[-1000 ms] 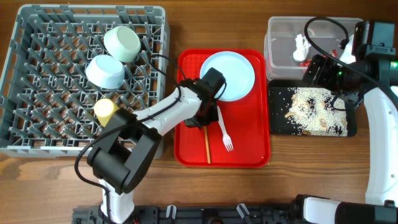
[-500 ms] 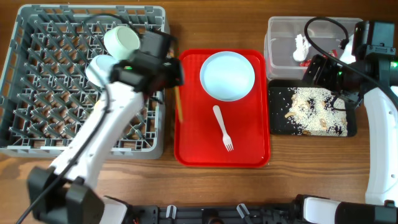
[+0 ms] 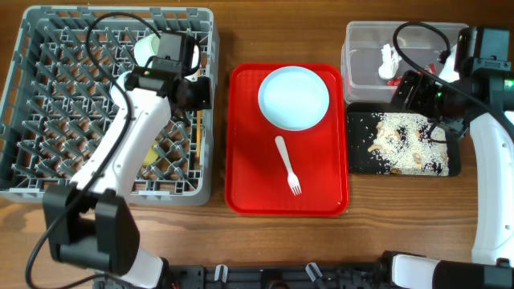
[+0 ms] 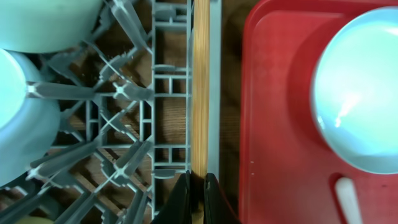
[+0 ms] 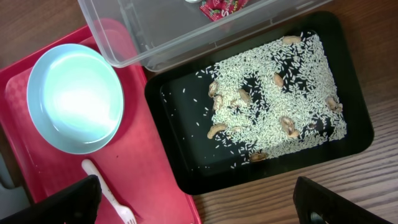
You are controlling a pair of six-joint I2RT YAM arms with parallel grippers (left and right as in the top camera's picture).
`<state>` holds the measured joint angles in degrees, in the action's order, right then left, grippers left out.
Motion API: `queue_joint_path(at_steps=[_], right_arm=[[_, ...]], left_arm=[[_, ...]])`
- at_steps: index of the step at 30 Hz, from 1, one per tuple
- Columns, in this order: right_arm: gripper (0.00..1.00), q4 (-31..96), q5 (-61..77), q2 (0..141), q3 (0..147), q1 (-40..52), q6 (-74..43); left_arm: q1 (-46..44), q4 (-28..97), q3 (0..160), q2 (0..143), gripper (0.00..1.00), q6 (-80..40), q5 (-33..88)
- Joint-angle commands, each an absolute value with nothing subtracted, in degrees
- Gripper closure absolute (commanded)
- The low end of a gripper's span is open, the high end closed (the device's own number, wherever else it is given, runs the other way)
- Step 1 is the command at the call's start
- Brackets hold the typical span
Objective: Sort waste into correct bins and load items into the dishwasher rack
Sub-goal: 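Carry the chopstick with the left gripper and drop it into the rack, then grasp the white plastic fork on the red tray with the left gripper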
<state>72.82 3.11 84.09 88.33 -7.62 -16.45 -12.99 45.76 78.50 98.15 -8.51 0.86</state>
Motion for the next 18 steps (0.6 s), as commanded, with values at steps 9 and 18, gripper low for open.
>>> queue_joint_path(at_steps=[9,18], right_arm=[[0.0,72.79,2.13,84.16,88.49,-7.75,-16.47],[0.0,72.79,2.17,84.16,88.49,-7.75,-16.53]], left_arm=[[-12.73,40.49,79.44,100.51,0.37,-6.22,0.62],[-20.82,43.97,79.7,100.25,0.37,-19.81,11.99]])
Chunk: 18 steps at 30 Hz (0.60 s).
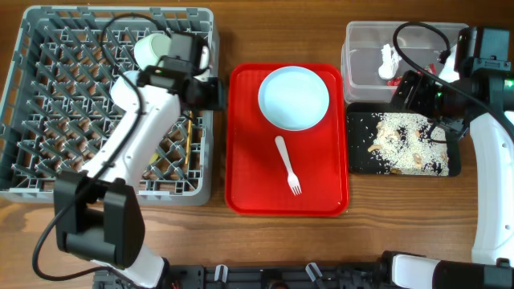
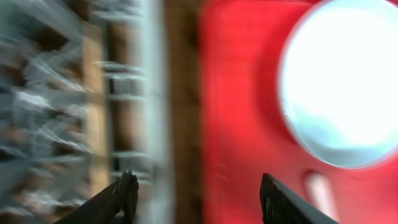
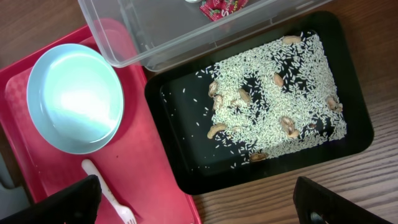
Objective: Sort waste into correct bins and load items into the dishwasher rack
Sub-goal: 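Grasp the white plastic fork on the red tray with the left gripper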
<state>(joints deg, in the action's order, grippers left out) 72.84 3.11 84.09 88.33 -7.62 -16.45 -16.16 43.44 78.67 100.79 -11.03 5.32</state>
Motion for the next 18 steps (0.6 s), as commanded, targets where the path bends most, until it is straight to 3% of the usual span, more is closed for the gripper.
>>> queue_joint_path(at_steps=[1,8,18], right_arm=[[0.0,72.79,2.39,84.16,88.51,-7.75,-16.51],[0.0,72.97,2.57,84.16,88.49,-7.75,-16.47],[0.0,73.17,2.57,84.16,88.49,-7.75,-16.51]], left_arm=[[-23.51,44.21,79.64,100.33,0.37,-23.49,11.94],[-37.28,43.94,78.54,104.53,0.35,-35.48,2.85],[-46.81,43.42,78.54,116.38,0.35,-44.01,2.92]])
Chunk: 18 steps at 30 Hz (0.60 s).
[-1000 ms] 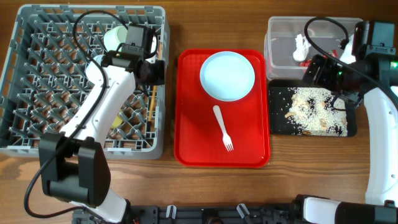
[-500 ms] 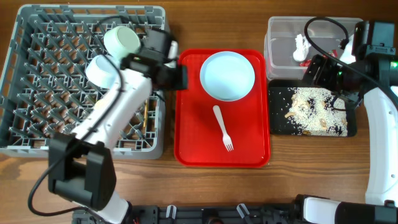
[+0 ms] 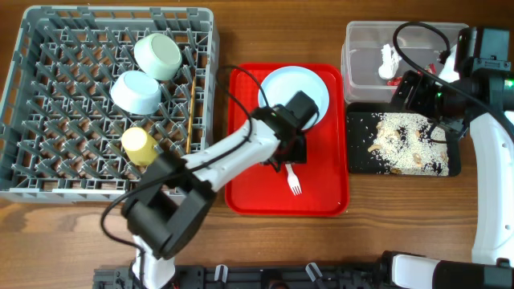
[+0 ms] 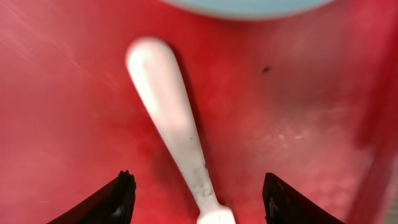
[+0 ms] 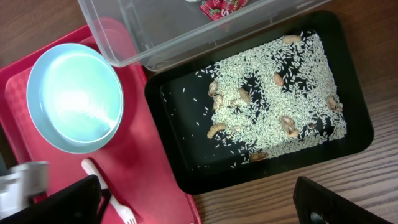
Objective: Sort waste into correct bins and load items into the dishwasher rack
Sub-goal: 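Grasp the white plastic fork on the red tray with the left gripper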
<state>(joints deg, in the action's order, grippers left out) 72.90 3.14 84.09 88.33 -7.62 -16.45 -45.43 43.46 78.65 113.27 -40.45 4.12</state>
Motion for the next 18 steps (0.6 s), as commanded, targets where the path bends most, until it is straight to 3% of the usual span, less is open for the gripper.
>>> queue_joint_path(at_steps=[1,4,5,12,18], right_arm=[[0.0,73.17,2.57,84.16,88.49,-7.75,-16.49],[0.0,73.17,2.57,84.16,88.49,-7.75,-16.51],[0.0,73.17,2.57,84.16,88.49,-7.75,-16.49],[0.0,73.17,2.57,84.16,88.49,-7.75,-16.49],[0.0,73.19,2.57,84.16,88.51,-7.75,-16.49]], left_arm=[[-47.09,43.42,78.54,117.32,0.39,-44.01,2.92],[-47.13,43.57,78.54,118.21,0.73,-43.99,3.16],[-47.13,43.55,78.54,118.21,0.78,-43.99,3.14],[-46.92,43.79,78.54,118.21,0.96,-43.99,3.11],[-44.86,45.34,78.59,117.64,0.96,-43.97,3.09]])
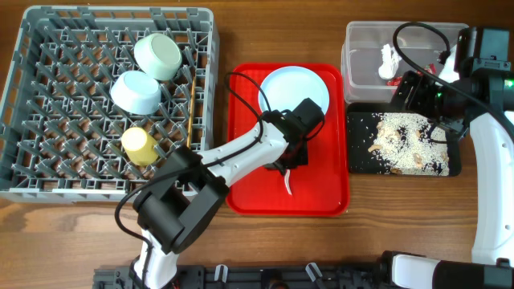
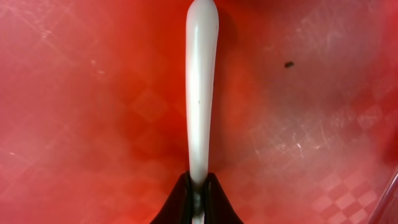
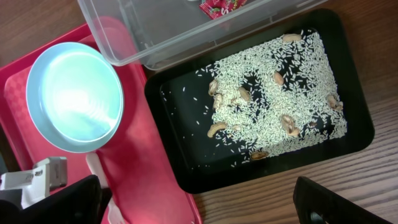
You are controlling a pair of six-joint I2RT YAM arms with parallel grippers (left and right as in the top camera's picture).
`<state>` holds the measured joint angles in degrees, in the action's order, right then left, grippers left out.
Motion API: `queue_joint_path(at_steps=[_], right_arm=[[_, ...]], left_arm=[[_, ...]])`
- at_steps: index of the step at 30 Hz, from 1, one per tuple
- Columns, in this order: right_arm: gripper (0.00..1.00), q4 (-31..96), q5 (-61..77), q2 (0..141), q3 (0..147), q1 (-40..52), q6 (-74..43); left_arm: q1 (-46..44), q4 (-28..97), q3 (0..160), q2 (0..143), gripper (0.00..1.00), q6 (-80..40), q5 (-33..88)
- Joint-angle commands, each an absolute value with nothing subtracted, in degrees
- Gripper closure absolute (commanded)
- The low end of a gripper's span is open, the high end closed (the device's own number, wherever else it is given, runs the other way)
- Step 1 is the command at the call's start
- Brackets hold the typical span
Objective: Sort waste into correct bins and load items into the dishwasher rack
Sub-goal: 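Grasp the white plastic fork on the red tray with the left gripper, then drop the white fork into the dish rack with the left gripper, then grasp the rim of the white plate with the left gripper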
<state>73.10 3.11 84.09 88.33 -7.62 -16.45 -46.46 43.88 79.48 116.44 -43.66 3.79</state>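
A white plastic fork [image 2: 201, 93] lies on the red tray [image 1: 245, 144], its tines [image 1: 287, 185] showing below my left gripper [image 2: 198, 194]. That gripper is shut on the fork's handle, low over the tray's middle [image 1: 291, 160]. A light blue plate [image 1: 281, 88] sits at the tray's far end, also in the right wrist view [image 3: 71, 96]. My right gripper [image 3: 198, 186] is open and holds nothing. It hangs above the black tray of rice and peanuts [image 3: 273, 99].
The grey dishwasher rack [image 1: 32, 189] on the left holds two pale bowls [image 1: 157, 54], a yellow cup [image 1: 138, 143] and a wooden stick [image 1: 190, 120]. A clear bin [image 1: 361, 68] with a red wrapper stands at the far right, above the black tray [image 1: 454, 168].
My left gripper was open over the fork's handle. Now it is shut on the handle, and the fork lies straight along the gripper. The right arm has not moved.
My left gripper was shut on a wooden stick at the rack's right edge. Then it was open between rack and tray, the stick left in the rack. Then it stood open over the fork on the tray, and now grips it. The right arm stayed still throughout.
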Motion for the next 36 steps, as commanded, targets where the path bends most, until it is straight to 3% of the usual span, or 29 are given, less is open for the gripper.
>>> queue_joint_path(at_steps=[1,9,14,19,27,28,29,30,32,36], right_arm=[[0.0,73.19,2.57,84.16,88.51,-7.75,-16.47],[0.0,73.17,2.57,84.16,88.49,-7.75,-16.49],[0.0,73.17,2.59,84.16,88.49,-7.75,-16.51],[0.0,73.17,3.03,84.16,88.49,-7.75,-16.53],[0.0,73.54,3.01,84.16,88.49,-7.75,-16.51],[0.0,73.63,3.01,84.16,88.49,-7.75,-16.49],[0.0,73.63,3.01,84.16,88.49,-7.75,-16.51],[0.0,73.6,3.01,84.16,88.49,-7.75,-16.49],[0.0,73.58,3.01,84.16,88.51,-7.75,-16.49],[0.01,73.63,3.01,84.16,88.49,-7.75,-16.49]], left_arm=[[-44.38,46.06,78.72,117.08,0.96,-43.97,3.09],[-37.43,48.29,78.76,101.27,0.96,-33.93,-3.07],[-24.82,49.1,78.76,92.68,0.96,-21.93,-5.04],[-15.55,48.77,78.76,94.54,0.96,-16.84,-4.23],[-13.3,46.46,78.76,100.33,0.96,-12.12,-4.62],[-13.21,46.28,78.76,100.88,0.84,-12.12,-4.64],[-13.21,46.04,78.76,100.97,0.57,-12.12,-4.64],[-13.21,45.54,78.76,100.97,0.48,-12.12,-4.64],[-13.21,44.03,78.78,100.64,0.41,-12.12,-4.64],[-13.47,44.12,81.49,99.57,0.44,-11.11,-4.38]])
